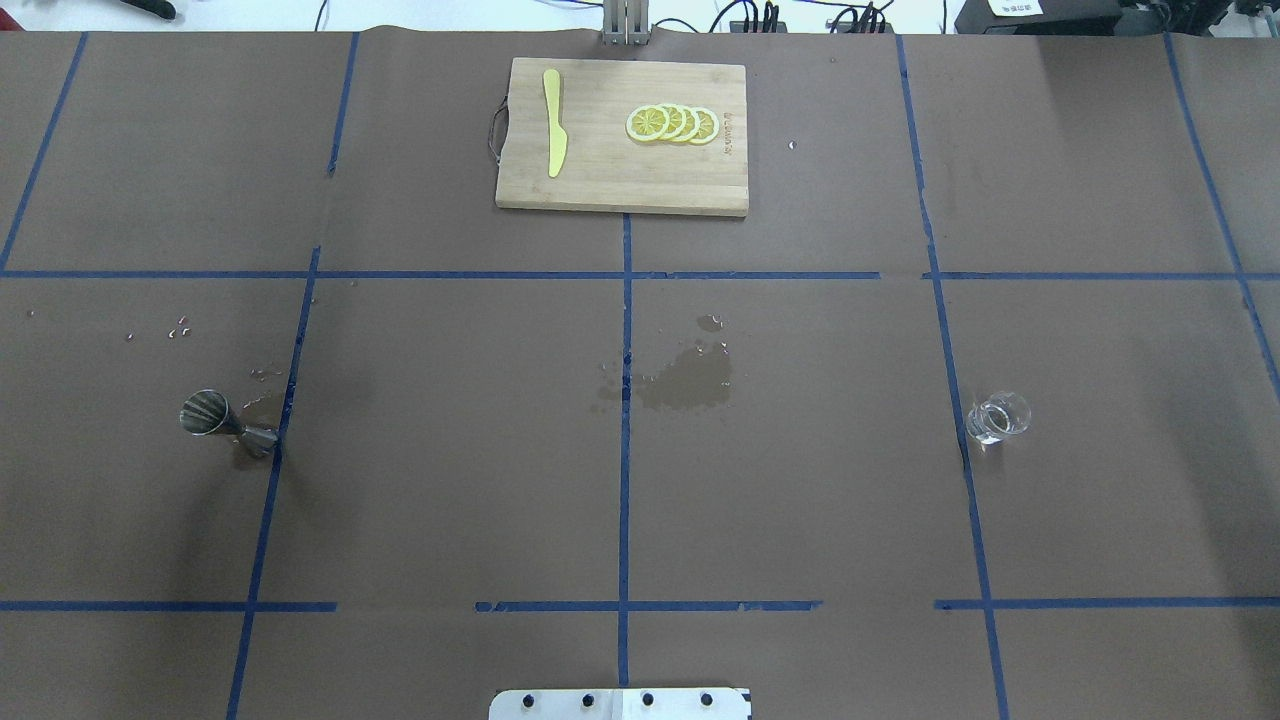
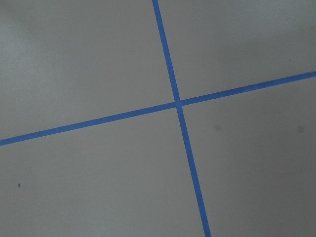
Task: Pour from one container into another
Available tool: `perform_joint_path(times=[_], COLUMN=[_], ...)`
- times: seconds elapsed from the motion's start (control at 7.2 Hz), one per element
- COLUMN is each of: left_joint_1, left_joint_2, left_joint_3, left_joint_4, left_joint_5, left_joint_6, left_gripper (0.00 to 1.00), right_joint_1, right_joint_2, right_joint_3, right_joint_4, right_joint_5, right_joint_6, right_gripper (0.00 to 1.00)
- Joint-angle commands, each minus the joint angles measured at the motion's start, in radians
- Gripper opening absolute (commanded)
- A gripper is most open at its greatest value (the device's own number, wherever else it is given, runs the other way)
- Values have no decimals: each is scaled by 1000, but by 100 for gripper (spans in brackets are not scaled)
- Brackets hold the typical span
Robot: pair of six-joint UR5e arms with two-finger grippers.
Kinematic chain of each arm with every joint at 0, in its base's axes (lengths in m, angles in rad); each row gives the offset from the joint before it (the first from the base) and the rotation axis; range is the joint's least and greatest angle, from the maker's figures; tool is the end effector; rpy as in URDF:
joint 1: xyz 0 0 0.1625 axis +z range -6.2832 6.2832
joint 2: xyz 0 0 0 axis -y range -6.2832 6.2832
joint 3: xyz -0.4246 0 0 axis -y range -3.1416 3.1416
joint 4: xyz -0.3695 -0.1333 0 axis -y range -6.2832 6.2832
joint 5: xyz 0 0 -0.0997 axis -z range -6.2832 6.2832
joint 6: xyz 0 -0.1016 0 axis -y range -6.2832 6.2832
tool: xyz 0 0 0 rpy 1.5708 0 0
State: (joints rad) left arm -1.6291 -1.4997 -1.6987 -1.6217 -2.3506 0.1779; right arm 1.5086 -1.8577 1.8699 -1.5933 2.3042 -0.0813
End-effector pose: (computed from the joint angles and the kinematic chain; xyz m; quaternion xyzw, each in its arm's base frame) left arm -0.0877 -0.4413 0.6262 0.0942 0.3710 0.0756 0.9207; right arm 0.0435 -0.3516 0.6417 -0.0014 -0.3586 -0.0651 0.9312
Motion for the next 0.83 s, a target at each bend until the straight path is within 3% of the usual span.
perform_joint_path(times=[0.0,0.42,0.69], left_joint_1=[3,5,6], left_joint_2=[-5,-8,-20], left_joint_3=[1,-6,8], left_joint_4=[-3,-7,-125], left_joint_5=[4,-7,-4], left_joint_6=[0,-9,-9], left_gripper=[100,100,100], right_joint_1=[-1,-1,-2], right_joint_2=[0,14,46], right_joint_3=[0,12,14], right_joint_4=[-1,25,123], right_joint_5=[4,6,5], right_joint_6=[0,14,15], right_gripper=[100,100,100])
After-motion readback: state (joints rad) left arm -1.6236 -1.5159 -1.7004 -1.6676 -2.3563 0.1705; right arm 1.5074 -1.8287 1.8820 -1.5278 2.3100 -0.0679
